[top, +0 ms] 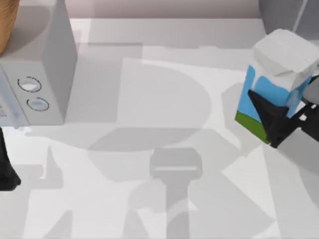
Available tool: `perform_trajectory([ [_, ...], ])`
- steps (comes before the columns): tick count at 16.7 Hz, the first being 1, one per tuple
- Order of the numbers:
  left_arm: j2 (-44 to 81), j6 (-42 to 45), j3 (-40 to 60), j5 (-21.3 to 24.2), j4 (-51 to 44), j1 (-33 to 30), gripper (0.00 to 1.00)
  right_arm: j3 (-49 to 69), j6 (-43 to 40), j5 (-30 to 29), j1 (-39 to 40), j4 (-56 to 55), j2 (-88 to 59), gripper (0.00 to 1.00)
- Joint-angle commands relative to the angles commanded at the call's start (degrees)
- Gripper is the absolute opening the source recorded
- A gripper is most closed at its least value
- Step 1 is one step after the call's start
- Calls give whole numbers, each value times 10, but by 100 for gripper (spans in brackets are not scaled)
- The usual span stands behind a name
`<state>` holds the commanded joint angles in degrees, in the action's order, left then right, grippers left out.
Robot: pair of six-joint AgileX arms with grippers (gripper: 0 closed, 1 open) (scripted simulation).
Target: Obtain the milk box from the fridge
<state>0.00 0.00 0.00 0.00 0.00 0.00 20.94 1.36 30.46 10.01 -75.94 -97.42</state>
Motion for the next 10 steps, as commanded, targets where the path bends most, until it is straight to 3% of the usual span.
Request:
perform_trajectory([
  [10,0,0,0,0,0,0,100,18,-2,13,6,-47,-58,0],
])
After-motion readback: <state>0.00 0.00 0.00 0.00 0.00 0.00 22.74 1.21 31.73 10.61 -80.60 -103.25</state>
